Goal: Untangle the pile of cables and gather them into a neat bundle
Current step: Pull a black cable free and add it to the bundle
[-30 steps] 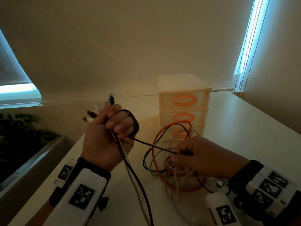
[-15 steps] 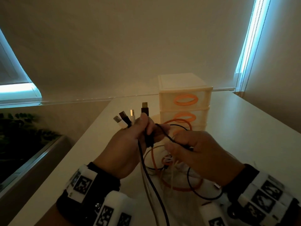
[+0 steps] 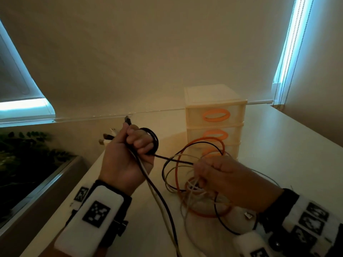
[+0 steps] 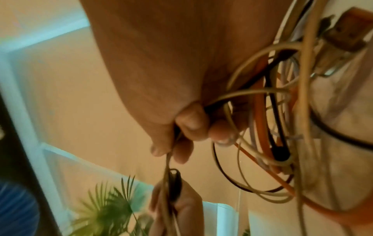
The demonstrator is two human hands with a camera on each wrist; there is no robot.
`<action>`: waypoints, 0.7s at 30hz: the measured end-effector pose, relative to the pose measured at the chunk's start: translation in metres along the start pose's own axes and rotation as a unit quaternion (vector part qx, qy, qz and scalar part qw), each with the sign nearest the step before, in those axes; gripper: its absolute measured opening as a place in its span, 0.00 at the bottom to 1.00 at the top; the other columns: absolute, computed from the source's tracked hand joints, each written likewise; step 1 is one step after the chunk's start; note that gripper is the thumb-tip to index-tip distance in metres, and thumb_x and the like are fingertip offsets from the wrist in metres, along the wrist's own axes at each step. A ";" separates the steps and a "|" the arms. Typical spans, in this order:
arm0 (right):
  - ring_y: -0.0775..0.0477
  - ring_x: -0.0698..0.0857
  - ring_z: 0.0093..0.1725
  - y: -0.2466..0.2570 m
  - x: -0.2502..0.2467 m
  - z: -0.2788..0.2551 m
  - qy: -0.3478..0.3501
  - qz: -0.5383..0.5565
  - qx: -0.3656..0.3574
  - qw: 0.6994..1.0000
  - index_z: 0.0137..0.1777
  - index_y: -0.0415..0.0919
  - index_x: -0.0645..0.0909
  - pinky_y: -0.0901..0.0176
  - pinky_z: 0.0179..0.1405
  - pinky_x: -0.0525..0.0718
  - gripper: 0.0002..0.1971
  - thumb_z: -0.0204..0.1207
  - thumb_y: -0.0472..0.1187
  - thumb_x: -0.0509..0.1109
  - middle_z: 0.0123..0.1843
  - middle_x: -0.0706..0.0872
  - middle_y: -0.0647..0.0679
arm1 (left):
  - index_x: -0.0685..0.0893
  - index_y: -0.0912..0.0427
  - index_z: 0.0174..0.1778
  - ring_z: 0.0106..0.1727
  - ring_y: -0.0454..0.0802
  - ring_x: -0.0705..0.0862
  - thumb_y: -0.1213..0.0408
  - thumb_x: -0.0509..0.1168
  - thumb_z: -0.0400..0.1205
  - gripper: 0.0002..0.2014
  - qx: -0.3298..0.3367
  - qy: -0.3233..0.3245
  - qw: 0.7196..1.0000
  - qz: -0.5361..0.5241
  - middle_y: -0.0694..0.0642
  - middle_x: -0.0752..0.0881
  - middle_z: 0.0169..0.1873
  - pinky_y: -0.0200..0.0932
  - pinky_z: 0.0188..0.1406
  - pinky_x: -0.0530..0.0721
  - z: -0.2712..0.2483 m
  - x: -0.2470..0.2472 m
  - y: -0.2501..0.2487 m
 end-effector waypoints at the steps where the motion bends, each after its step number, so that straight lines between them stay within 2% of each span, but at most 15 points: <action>1: 0.55 0.78 0.26 -0.005 -0.007 0.001 -0.015 0.013 0.011 1.000 0.40 0.37 0.83 0.64 0.27 0.77 0.19 0.86 0.50 0.61 0.28 0.83 0.54 | 0.75 0.53 0.35 0.24 0.41 0.72 0.52 0.52 0.92 0.20 -0.001 0.004 1.000 0.014 0.44 0.70 0.24 0.35 0.21 0.73 -0.001 0.001 0.001; 3: 0.59 0.80 0.26 -0.009 -0.014 0.002 -0.029 -0.039 0.001 0.999 0.41 0.43 0.85 0.67 0.28 0.78 0.17 0.88 0.47 0.61 0.29 0.85 0.56 | 0.74 0.53 0.35 0.24 0.41 0.70 0.51 0.53 0.91 0.19 0.001 0.006 0.999 0.040 0.44 0.69 0.24 0.35 0.21 0.72 -0.003 0.004 0.007; 4: 0.59 0.85 0.32 -0.007 -0.014 0.002 -0.027 -0.097 -0.017 0.995 0.43 0.47 0.87 0.65 0.34 0.82 0.15 0.88 0.47 0.63 0.34 0.87 0.56 | 0.74 0.53 0.35 0.24 0.42 0.71 0.51 0.53 0.91 0.19 0.004 0.004 0.999 0.045 0.45 0.69 0.24 0.35 0.21 0.72 -0.003 0.004 0.008; 6: 0.59 0.86 0.43 -0.003 -0.002 0.001 0.007 -0.182 -0.043 0.982 0.45 0.52 0.88 0.65 0.44 0.83 0.12 0.86 0.49 0.65 0.42 0.88 0.57 | 0.74 0.54 0.35 0.25 0.42 0.72 0.52 0.53 0.91 0.19 0.008 0.004 0.999 0.035 0.45 0.71 0.25 0.35 0.22 0.73 -0.002 0.003 0.008; 8: 0.60 0.84 0.43 -0.001 0.006 0.000 0.026 -0.197 -0.053 0.979 0.42 0.57 0.85 0.68 0.43 0.80 0.10 0.85 0.49 0.67 0.40 0.85 0.59 | 0.75 0.54 0.35 0.26 0.43 0.74 0.52 0.53 0.91 0.19 0.008 0.008 1.000 0.014 0.45 0.72 0.25 0.35 0.23 0.74 -0.001 0.001 0.005; 10: 0.61 0.84 0.41 -0.003 -0.001 0.003 -0.010 -0.178 -0.046 0.983 0.41 0.61 0.83 0.69 0.40 0.80 0.12 0.86 0.47 0.66 0.38 0.85 0.63 | 0.75 0.54 0.36 0.26 0.43 0.75 0.51 0.53 0.92 0.20 0.006 0.013 1.000 0.006 0.45 0.74 0.26 0.35 0.24 0.75 0.000 0.001 0.004; 12: 0.63 0.85 0.36 -0.011 -0.020 0.007 -0.080 -0.130 -0.005 0.988 0.43 0.57 0.85 0.71 0.35 0.80 0.13 0.88 0.45 0.64 0.35 0.86 0.64 | 0.76 0.54 0.36 0.28 0.43 0.77 0.51 0.52 0.92 0.20 0.004 0.023 1.000 0.016 0.46 0.75 0.26 0.35 0.25 0.76 -0.001 0.004 0.006; 14: 0.63 0.82 0.25 -0.020 -0.028 0.005 -0.098 -0.052 0.053 0.992 0.45 0.48 0.86 0.75 0.25 0.75 0.13 0.88 0.42 0.62 0.29 0.86 0.55 | 0.77 0.55 0.35 0.29 0.44 0.79 0.52 0.51 0.92 0.21 0.000 0.040 0.999 0.013 0.47 0.78 0.27 0.36 0.27 0.78 -0.002 0.008 0.008; 16: 0.62 0.79 0.22 -0.022 -0.013 0.002 -0.019 0.026 0.079 0.996 0.44 0.42 0.86 0.73 0.24 0.75 0.14 0.89 0.42 0.62 0.29 0.86 0.49 | 0.79 0.57 0.35 0.29 0.45 0.80 0.53 0.51 0.93 0.23 0.007 0.046 0.999 -0.001 0.48 0.79 0.28 0.36 0.27 0.80 -0.002 0.009 0.006; 18: 0.57 0.82 0.27 -0.023 0.001 -0.001 0.051 0.042 0.077 0.995 0.40 0.43 0.85 0.68 0.30 0.78 0.16 0.88 0.45 0.63 0.31 0.87 0.48 | 0.80 0.58 0.34 0.29 0.45 0.80 0.54 0.51 0.93 0.24 0.008 0.058 0.998 -0.014 0.48 0.79 0.28 0.37 0.27 0.80 -0.002 0.009 0.001; 21: 0.53 0.80 0.27 -0.032 0.000 0.000 0.061 -0.011 0.106 0.992 0.38 0.43 0.84 0.59 0.34 0.78 0.18 0.87 0.50 0.64 0.30 0.86 0.51 | 0.80 0.59 0.39 0.31 0.48 0.81 0.52 0.49 0.94 0.23 -0.068 0.130 0.988 -0.039 0.52 0.81 0.29 0.40 0.30 0.79 -0.004 0.020 0.011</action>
Point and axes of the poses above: each hand's wrist, its own z-axis towards the middle knuckle, its own x-axis out of the palm, y = z × x, the point moved 10 cm from there along z, towards the middle knuckle
